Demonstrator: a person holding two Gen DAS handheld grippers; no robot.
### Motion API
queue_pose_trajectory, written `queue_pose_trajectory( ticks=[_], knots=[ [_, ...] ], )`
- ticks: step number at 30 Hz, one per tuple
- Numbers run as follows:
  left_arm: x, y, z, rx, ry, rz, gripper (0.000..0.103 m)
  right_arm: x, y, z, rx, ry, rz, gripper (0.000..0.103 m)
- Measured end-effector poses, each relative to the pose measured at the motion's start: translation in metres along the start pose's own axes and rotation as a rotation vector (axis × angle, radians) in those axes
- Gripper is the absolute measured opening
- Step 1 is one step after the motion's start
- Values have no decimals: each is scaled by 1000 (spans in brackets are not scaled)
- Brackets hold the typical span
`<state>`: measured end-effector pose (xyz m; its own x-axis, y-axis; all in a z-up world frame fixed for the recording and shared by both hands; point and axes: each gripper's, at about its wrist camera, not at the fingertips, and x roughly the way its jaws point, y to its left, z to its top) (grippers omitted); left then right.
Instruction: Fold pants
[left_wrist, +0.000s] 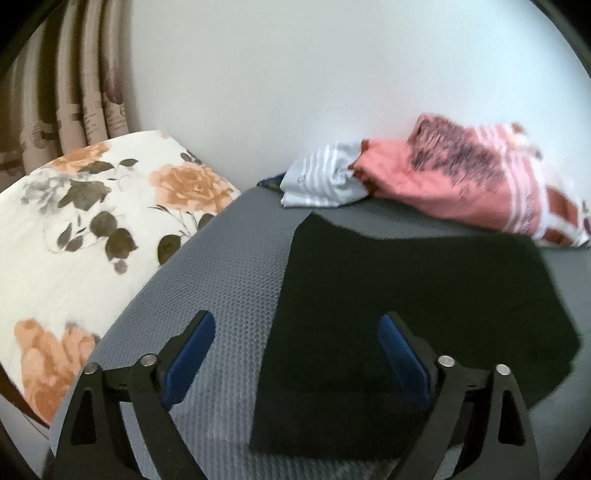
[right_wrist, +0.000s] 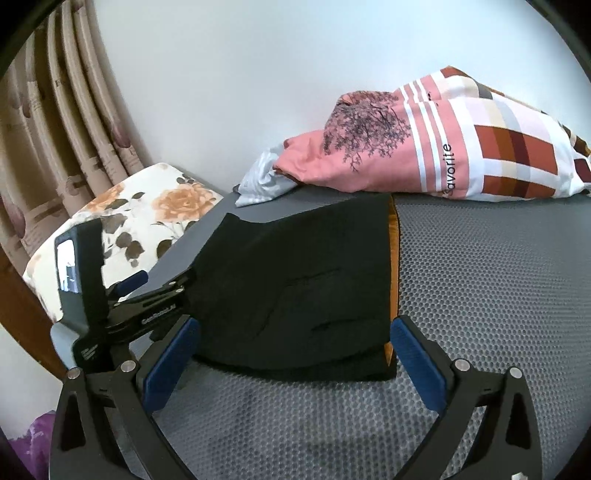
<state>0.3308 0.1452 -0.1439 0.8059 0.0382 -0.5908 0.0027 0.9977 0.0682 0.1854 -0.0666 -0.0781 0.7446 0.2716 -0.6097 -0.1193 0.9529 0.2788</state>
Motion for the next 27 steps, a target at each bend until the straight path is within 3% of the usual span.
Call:
queue_pose_trajectory(
  ticks=[7,15,23,27],
  knots=[
    [-77,-5,0,-14,-115,-34,102,-32,11,2,-13,-17,23,103],
    [-158,-31,2,101,-180,39,103,-80,21,3,-14,-64,40,103],
    [-239,-40,10,78,-282,77,103,-136,26,6,-23,-121,66,103],
    [-278,-39,17,40,-345,7,103,-160,28,8,-37,-156,71,103]
  ],
)
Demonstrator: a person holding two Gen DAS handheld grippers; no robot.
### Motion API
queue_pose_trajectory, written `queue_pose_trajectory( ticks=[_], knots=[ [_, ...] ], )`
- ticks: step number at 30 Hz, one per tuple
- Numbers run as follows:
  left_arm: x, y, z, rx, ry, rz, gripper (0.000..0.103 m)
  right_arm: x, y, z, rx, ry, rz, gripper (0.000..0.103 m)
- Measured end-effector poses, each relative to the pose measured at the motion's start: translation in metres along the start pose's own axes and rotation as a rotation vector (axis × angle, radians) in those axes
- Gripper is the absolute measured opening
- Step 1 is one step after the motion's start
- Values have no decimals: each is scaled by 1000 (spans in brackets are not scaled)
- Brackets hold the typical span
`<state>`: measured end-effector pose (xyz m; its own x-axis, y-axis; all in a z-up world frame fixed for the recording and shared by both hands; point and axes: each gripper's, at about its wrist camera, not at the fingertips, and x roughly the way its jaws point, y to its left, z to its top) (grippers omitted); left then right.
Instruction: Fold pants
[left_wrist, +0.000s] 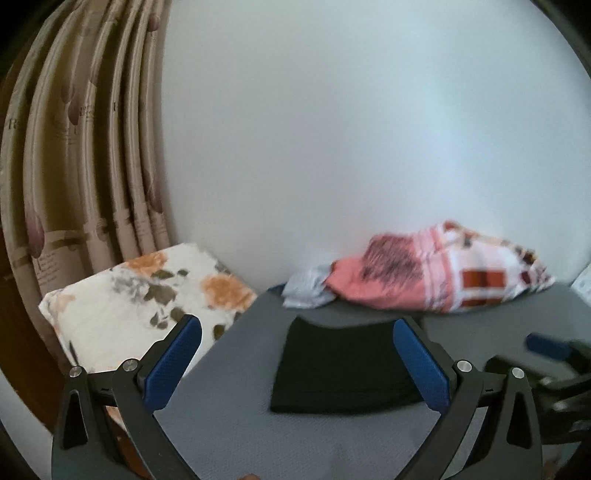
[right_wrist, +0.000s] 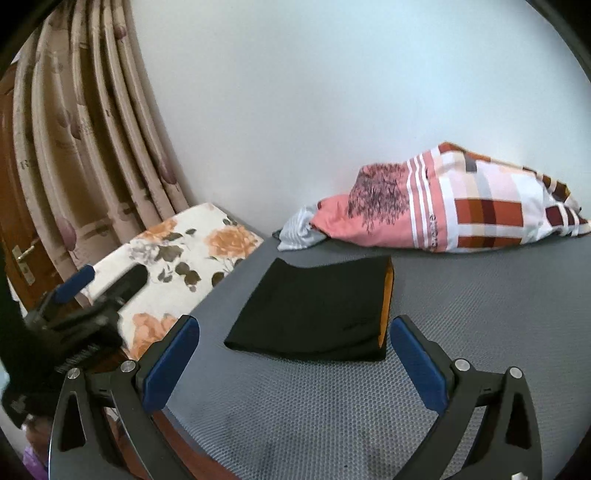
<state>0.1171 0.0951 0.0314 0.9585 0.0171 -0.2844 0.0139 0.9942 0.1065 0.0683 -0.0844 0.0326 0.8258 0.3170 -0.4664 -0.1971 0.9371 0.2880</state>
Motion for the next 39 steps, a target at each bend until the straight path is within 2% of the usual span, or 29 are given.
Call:
queue_pose_trajectory(
  ticks=[2,6,9,13,19,27,39],
  knots=[
    [-16,0,11,-27,-34,-10,103,-12,0,3,-1,-18,7,103],
    [-32,-8,27,-15,-46,49,103,-30,-1,7,5,-43,13,103],
    [-47,-12,32,-24,-88,48,103,-42,-1,10,4,-63,16,103],
    [-66,-11,34,-73,-145,88,103,-55,-2,12,6,-81,15,103],
    [-64,-2,38,-138,-44,53,103,-67,-1,14,1,-95,17,103],
    [-60,-3,32,-115,-21,65,103,-71,13,15,-49,-98,2,103],
    [-52,-4,19,-108,18,52,103,-65,22,10,-67,-58,-11,103]
  ],
)
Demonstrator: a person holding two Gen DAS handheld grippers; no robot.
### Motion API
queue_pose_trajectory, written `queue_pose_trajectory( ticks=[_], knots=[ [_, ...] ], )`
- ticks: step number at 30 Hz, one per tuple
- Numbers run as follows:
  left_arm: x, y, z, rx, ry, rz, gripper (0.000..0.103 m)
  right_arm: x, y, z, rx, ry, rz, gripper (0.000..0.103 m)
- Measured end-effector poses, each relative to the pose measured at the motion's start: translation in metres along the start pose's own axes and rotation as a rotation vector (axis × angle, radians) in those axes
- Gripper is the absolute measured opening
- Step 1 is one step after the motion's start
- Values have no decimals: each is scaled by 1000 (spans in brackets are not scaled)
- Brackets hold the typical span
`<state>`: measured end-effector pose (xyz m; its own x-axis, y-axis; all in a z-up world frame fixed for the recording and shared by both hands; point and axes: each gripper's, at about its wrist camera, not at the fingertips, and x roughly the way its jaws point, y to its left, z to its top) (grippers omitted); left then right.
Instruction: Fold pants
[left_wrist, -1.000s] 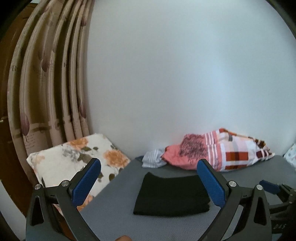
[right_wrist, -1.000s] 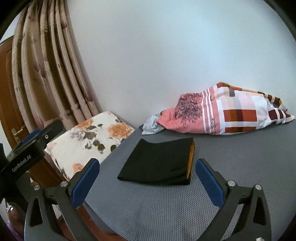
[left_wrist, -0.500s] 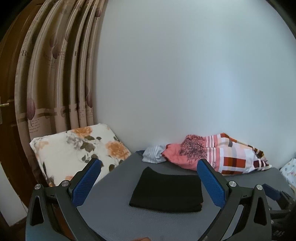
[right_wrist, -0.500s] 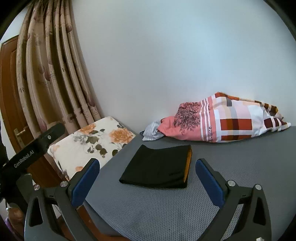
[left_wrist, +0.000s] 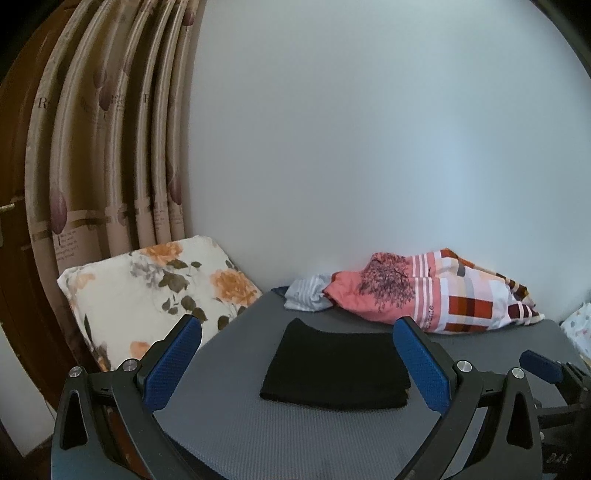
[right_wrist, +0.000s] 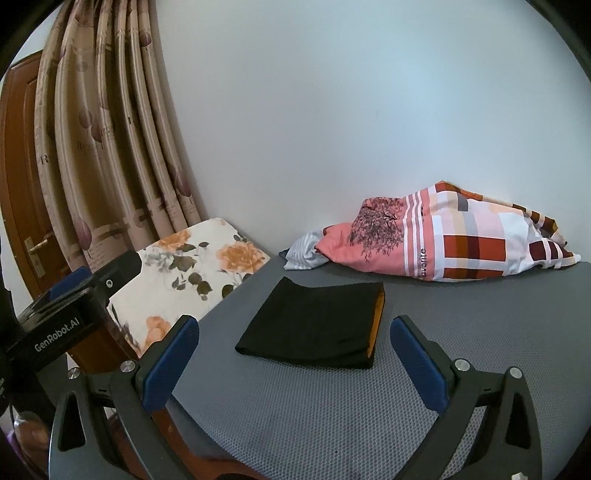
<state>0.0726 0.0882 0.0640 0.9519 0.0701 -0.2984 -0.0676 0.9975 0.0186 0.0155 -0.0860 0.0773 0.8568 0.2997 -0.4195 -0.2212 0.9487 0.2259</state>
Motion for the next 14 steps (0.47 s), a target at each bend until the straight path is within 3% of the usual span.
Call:
queue_pose_trajectory(
  ticks=[14],
  knots=[
    [16,0,-18,3,32,-9,103,15,-2,-8,-3,55,-3,103]
  ],
)
